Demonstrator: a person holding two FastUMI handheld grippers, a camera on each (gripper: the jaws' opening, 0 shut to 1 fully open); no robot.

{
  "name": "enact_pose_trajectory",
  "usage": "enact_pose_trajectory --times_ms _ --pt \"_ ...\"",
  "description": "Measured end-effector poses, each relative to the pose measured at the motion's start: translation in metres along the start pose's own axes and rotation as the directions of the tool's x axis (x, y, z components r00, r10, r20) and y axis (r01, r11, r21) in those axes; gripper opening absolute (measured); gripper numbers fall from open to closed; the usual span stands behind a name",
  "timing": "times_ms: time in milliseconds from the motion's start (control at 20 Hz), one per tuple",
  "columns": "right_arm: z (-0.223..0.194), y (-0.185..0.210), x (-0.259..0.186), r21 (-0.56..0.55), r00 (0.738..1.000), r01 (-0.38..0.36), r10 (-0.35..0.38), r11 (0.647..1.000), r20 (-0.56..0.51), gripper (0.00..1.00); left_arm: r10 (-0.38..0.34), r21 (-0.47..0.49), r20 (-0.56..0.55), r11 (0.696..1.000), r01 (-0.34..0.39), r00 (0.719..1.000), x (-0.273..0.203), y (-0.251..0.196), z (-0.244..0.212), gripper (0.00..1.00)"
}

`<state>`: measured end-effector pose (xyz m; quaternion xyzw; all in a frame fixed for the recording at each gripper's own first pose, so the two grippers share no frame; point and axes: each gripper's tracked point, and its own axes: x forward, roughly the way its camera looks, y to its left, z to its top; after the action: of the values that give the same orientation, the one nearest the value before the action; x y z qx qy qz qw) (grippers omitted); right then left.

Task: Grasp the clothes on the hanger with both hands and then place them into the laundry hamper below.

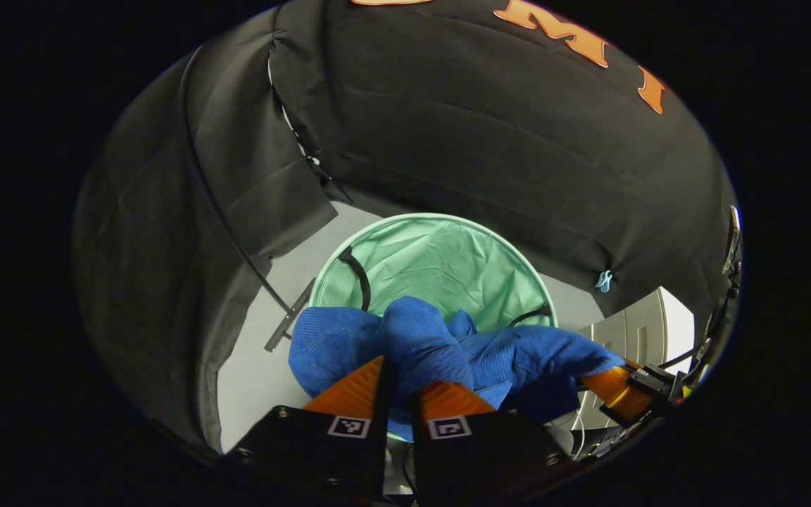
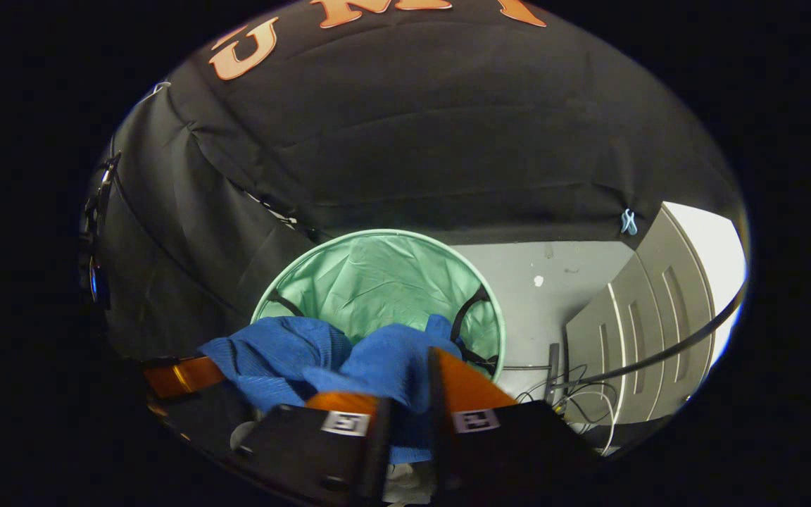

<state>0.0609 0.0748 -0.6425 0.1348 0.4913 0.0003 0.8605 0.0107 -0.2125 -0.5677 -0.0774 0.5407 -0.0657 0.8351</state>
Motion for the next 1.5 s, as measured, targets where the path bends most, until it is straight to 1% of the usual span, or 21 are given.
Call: enact_pose_trajectory --times_ms 50,100,150,250,300,350,450,550,750,900,1000,1100,1200,1350,1500 --pt "0.002 0.001 0.0 0.003 1.0 -0.004 0.004 1.0 0.005 0.55 0.007 -0.006 0.007 1.0 -0.007 1.0 0.0 0.0 0.002 0.3" --pt "0.004 -0.001 -0.003 0.001 1.0 0.004 -0.004 1.0 0.01 0.69 0.012 -0.008 0.011 1.0 -0.012 1.0 -0.001 0.001 0.003 0.52" --pt "0.005 -0.003 -0.005 0.0 1.0 0.007 -0.007 1.0 0.014 0.63 0.02 -0.006 0.013 1.0 -0.02 1.0 0.001 0.001 0.004 0.74" --pt "0.005 -0.003 -0.009 0.004 1.0 0.012 -0.012 1.0 0.018 0.84 0.046 0.009 0.023 0.999 -0.046 0.999 -0.005 0.006 0.003 0.8" --pt "0.005 -0.004 -0.013 0.006 1.0 0.017 -0.018 1.0 0.017 0.98 0.057 0.017 0.036 0.998 -0.058 0.998 -0.01 0.009 0.009 0.89" --pt "0.007 -0.005 -0.016 0.006 1.0 0.025 -0.025 1.0 0.018 0.99 0.062 0.02 0.049 0.998 -0.063 0.997 -0.016 0.01 0.011 0.99" --pt "0.013 -0.005 -0.024 0.0 0.999 0.034 -0.034 0.999 0.037 0.99 0.062 0.032 0.075 0.997 -0.065 0.995 -0.028 0.008 0.015 0.96" --pt "0.018 0.0 -0.035 -0.005 0.998 0.031 -0.03 1.0 0.063 0.99 0.062 0.048 0.108 0.997 -0.067 0.992 -0.041 0.006 0.021 0.96" --pt "0.035 0.006 -0.066 -0.014 0.991 0.028 -0.026 1.0 0.13 0.99 0.037 0.068 0.179 0.996 -0.049 0.983 -0.073 -0.001 0.034 0.96" --pt "0.051 0.008 -0.095 -0.008 0.982 0.031 -0.029 0.999 0.188 0.99 0.024 0.092 0.257 0.995 -0.049 0.966 -0.103 -0.004 0.051 0.96" --pt "0.067 0.015 -0.122 -0.003 0.971 0.018 -0.016 1.0 0.238 0.99 0.02 0.084 0.315 0.995 -0.049 0.949 -0.127 -0.005 0.063 0.96" --pt "0.089 0.019 -0.15 -0.01 0.949 0.012 -0.008 1.0 0.316 0.99 -0.009 0.06 0.376 0.998 -0.015 0.927 -0.155 -0.012 0.079 0.96" --pt "0.108 0.024 -0.183 -0.016 0.92 0.015 -0.008 1.0 0.392 0.98 -0.022 0.054 0.446 0.999 -0.002 0.895 -0.189 -0.013 0.097 0.96" --pt "0.137 0.034 -0.238 -0.028 0.861 0.01 0.006 1.0 0.508 0.98 -0.01 0.081 0.555 0.996 -0.042 0.832 -0.228 -0.007 0.118 0.96" --pt "0.154 0.04 -0.288 -0.043 0.807 0.029 0.002 0.999 0.59 0.98 -0.029 0.098 0.641 0.994 -0.045 0.767 -0.267 -0.011 0.133 0.96"
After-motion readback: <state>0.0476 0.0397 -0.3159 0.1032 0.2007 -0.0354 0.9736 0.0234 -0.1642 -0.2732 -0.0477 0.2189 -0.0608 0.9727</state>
